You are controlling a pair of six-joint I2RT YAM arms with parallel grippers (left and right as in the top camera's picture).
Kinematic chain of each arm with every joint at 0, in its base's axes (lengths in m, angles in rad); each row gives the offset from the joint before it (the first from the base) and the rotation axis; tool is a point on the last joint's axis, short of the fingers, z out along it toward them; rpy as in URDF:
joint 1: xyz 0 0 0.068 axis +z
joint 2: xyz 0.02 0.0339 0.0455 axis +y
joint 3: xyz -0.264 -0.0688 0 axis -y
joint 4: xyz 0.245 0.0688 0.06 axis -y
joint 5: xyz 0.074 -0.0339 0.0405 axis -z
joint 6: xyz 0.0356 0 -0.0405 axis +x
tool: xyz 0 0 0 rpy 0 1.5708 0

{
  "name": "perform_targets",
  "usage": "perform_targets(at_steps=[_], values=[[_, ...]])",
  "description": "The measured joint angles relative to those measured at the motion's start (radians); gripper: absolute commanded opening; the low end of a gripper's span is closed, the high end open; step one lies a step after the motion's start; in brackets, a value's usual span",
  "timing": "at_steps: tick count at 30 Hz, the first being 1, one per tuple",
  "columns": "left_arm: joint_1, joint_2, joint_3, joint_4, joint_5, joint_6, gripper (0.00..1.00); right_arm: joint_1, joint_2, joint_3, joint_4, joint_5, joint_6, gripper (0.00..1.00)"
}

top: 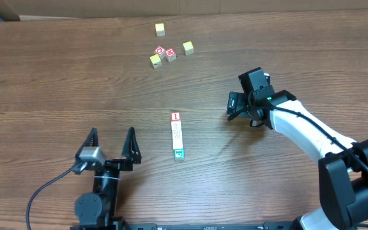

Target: Flip 5 blocks

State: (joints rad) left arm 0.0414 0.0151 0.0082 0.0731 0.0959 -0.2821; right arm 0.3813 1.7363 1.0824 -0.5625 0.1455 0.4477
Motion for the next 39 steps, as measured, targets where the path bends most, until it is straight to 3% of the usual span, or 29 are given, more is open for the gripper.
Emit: perform_targets(at_steps=[4, 13, 39], values=[[0.0, 0.0, 0.0, -0.134, -0.008, 0.066, 1.0, 0.0, 0.0, 0.0, 0.0, 0.0, 0.0, 1.0], [0.0, 0.0, 0.0, -0.142, -0.019, 0.182, 1.0, 0.0, 0.0, 0.0, 0.0, 0.0, 0.0, 1.0], [0.0, 0.0, 0.0, -0.142, -0.019, 0.208, 1.0, 0.0, 0.0, 0.0, 0.0, 0.001, 0.0, 1.0]])
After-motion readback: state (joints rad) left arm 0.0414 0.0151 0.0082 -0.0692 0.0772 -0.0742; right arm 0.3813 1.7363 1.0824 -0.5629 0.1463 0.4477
